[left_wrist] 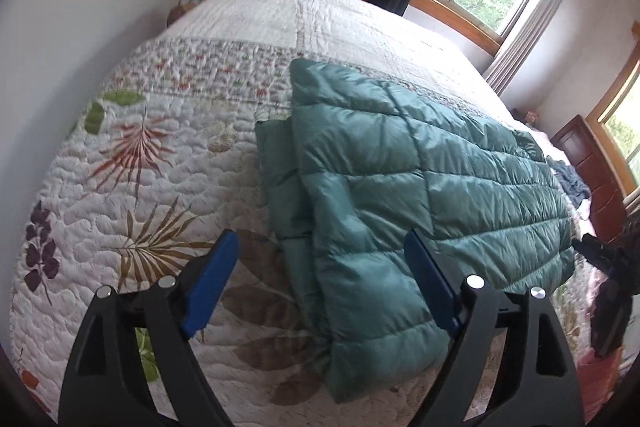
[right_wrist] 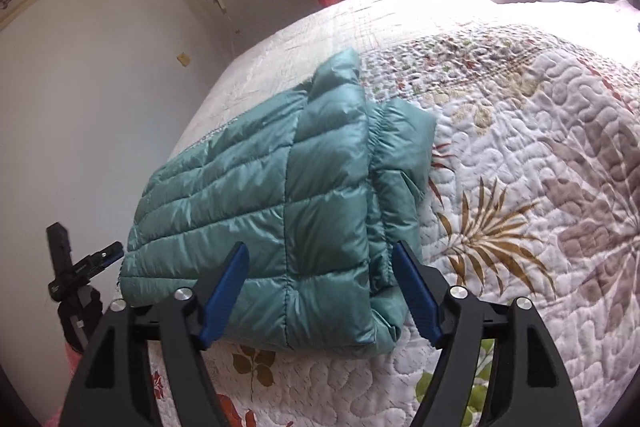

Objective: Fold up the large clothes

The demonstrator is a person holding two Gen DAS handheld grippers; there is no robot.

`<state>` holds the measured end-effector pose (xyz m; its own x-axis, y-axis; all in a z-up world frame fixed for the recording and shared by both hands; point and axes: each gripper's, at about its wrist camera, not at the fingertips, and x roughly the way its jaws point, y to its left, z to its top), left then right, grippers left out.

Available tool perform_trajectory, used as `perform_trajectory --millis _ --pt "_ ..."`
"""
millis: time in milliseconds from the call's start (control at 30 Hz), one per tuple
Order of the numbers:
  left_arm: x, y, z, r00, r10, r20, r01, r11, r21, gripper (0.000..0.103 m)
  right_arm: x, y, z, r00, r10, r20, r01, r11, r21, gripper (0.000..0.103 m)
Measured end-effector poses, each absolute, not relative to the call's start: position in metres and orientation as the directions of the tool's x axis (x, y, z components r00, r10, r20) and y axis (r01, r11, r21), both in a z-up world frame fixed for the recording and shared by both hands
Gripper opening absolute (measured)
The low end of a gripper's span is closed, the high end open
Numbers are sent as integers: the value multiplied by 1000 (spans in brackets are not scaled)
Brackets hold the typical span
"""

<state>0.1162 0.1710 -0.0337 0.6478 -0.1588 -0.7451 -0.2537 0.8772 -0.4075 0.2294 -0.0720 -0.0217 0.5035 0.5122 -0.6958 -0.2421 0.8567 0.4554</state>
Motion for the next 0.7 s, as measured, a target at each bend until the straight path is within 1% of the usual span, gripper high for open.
perform_trajectory --millis 33,133,267,367,500,600,700 --pt "119 178 -38 639 -193 -745 -255 860 -442 84 233 -73 -21 489 530 -692 -252 846 470 82" --pt "127 196 -55 623 -270 -734 -274 803 -529 84 244 -77 -24 473 542 -695 -248 838 486 82" --pt "134 203 -68 621 -325 -713 -259 774 -578 84 258 -82 -34 453 554 -699 -224 829 512 82" --pt "141 205 -75 622 -386 -681 -232 740 -632 84 269 -86 -43 438 569 -696 -202 816 541 82" --pt "157 203 -85 607 -412 -680 -216 738 -640 84 286 -89 -57 409 594 -692 -176 796 579 83" --pt "170 202 -92 610 -451 -651 -192 713 -674 84 302 -92 -73 382 603 -700 -135 786 603 84" --pt "185 195 -99 599 -500 -626 -169 685 -709 84 314 -96 -87 362 640 -678 -106 751 652 91"
